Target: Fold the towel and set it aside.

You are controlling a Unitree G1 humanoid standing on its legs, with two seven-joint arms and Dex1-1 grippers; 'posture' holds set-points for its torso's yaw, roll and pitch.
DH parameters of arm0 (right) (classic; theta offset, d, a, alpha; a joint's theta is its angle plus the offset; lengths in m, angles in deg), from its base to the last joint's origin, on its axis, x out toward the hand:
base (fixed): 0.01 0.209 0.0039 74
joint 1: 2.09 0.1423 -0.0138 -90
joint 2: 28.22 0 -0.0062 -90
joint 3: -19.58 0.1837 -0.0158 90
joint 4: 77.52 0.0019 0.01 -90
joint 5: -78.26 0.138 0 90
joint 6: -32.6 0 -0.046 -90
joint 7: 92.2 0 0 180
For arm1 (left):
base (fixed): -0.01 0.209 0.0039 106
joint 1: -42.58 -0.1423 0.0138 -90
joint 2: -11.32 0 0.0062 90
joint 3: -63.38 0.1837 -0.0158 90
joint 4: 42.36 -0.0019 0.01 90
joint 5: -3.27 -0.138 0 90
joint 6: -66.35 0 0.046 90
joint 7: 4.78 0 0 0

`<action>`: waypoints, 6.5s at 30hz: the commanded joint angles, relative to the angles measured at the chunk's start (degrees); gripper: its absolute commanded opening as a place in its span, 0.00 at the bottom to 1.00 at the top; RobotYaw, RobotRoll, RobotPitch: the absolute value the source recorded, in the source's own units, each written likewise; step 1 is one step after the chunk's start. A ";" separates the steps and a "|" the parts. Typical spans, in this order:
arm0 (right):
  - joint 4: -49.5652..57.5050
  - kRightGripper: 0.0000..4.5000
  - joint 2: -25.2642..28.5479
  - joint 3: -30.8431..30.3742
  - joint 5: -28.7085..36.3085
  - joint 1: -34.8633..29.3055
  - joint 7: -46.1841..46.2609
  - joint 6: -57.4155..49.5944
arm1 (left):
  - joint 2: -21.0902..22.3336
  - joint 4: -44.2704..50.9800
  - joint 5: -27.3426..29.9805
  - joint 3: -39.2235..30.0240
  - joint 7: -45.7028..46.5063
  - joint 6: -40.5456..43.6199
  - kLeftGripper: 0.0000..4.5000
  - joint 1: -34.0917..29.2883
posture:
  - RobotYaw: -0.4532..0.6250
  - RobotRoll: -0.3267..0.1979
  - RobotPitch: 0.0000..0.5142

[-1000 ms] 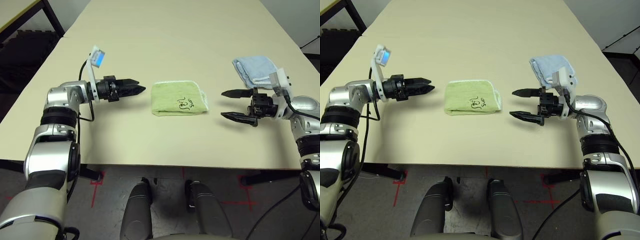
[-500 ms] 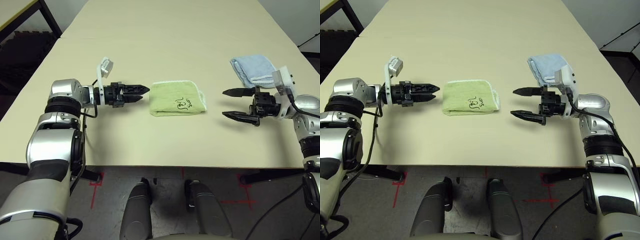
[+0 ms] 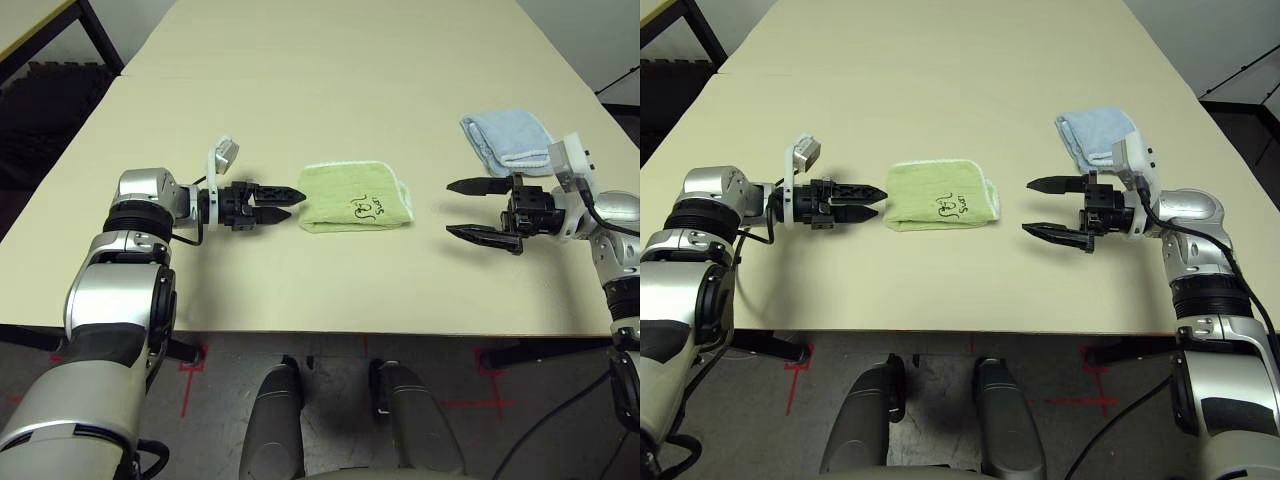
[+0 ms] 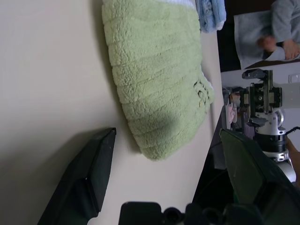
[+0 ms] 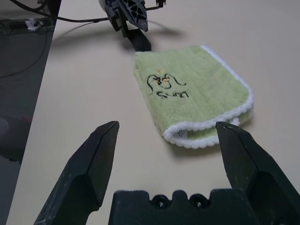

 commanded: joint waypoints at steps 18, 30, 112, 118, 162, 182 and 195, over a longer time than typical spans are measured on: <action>1.17 0.99 0.42 -0.16 0.43 -0.67 0.94 -0.09 | -9.62 -4.48 -0.18 -4.47 7.10 -1.94 1.00 3.81 | 0.34 0.62 0.39; 1.25 1.00 0.13 -0.06 0.48 -0.97 1.65 0.35 | -10.81 -4.43 -1.20 -4.48 9.84 -5.15 0.69 3.27 | 0.34 0.62 0.38; 0.93 1.00 -7.47 1.76 2.69 2.52 16.90 -2.33 | -6.04 11.66 19.86 -39.78 58.32 -55.26 0.01 -13.51 | 0.44 0.62 0.36; -0.43 1.00 -7.52 1.47 2.05 3.24 16.01 -1.12 | -3.71 10.18 18.81 -37.62 60.11 -50.17 0.01 -13.24 | 0.44 0.62 0.35; -27.05 1.00 -20.18 11.41 -6.75 16.38 70.49 15.24 | 1.67 21.32 -2.40 -13.66 48.40 -71.87 0.99 -18.43 | 0.42 0.62 0.31; -37.72 1.00 -13.11 15.44 -6.31 15.00 65.74 22.53 | 3.88 0.82 -4.43 -16.40 45.71 -91.10 0.99 -18.30 | 0.38 0.62 0.27; -37.18 1.00 -14.71 15.33 -6.83 14.19 63.55 24.94 | 2.68 -1.98 -4.20 -17.83 43.82 -91.57 0.99 -18.67 | 0.37 0.62 0.28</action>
